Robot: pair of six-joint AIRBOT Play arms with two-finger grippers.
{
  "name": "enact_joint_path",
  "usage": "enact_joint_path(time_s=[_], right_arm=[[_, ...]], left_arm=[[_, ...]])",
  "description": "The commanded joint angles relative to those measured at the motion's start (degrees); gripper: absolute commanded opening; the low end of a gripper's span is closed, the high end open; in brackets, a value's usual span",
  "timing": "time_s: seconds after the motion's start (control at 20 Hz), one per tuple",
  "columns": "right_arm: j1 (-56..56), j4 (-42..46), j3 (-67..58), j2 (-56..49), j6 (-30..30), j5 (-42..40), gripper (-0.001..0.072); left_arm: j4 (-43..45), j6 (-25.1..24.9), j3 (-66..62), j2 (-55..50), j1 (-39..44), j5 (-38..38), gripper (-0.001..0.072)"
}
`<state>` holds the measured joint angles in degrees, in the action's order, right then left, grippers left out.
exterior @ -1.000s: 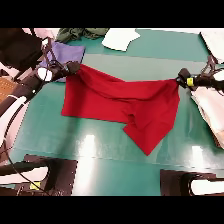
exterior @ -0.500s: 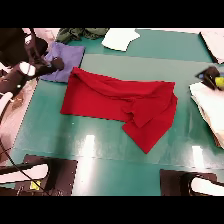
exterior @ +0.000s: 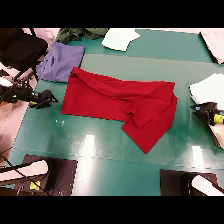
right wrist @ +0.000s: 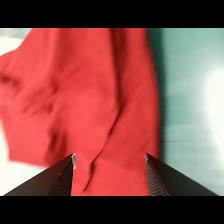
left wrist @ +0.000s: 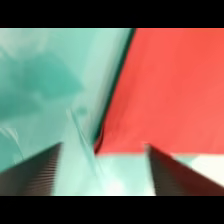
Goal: Fold the shirts.
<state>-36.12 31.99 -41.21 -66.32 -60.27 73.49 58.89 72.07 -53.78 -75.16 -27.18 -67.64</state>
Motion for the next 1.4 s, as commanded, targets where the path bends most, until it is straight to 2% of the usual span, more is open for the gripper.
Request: enact_joint_path(time_s=[0.0, 0.2, 0.25, 0.5, 0.75, 0.8, 0.85, 1.0, 1.15, 1.35], right_arm=[[-1.64, -2.56, 2.73, 1.25, 2.93, 3.34, 0.0501], [-1.7, -3.82, 2.47, 3.5, 2.93, 3.13, 0.0501], [-1.7, -3.91, 2.45, 3.85, 2.93, 2.93, 0.0501], [-0.26, -4.0, 2.45, 4.04, 2.89, 2.34, 0.0501], [2.75, -4.02, 2.32, 4.04, 2.16, 0.87, 0.05], [2.93, -4.02, 2.32, 4.04, 1.81, 0.46, 0.0501], [2.93, -4.02, 2.32, 4.04, 1.62, 0.0, 0.05], [1.62, -2.16, 2.34, 4.04, 0.2, 0.13, 0.05], [1.01, 8.09, 2.49, 4.0, -6.03, 0.72, 0.0504], [4.72, 8.09, 5.51, 0.15, -6.45, -3.08, 0.0573]], left_arm=[[-1.42, -2.14, 2.34, -1.97, -1.68, -5.66, 0.0691], [-6.49, -4.28, 3.5, -4.46, -1.68, -6.14, 0.0684], [-7.5, -5.11, 3.48, -4.74, -1.68, -5.84, 0.066], [-9.25, -7.67, 3.48, -6.58, -1.31, -1.51, 0.0657], [-10.1, -8.04, 3.43, -10.27, 5.97, -0.44, 0.0656], [-10.08, -7.96, 3.32, -10.25, 6.75, 0.22, 0.0612], [-10.54, -7.96, 3.3, -10.25, 6.84, 0.57, 0.0417], [-10.93, -7.69, 3.28, -9.79, 6.73, -0.22, 0.0035], [-10.95, -7.58, 3.3, -8.87, 6.73, -0.68, 0.0031], [-10.97, -7.63, 3.3, -8.63, 6.73, -1.92, 0.0031]])
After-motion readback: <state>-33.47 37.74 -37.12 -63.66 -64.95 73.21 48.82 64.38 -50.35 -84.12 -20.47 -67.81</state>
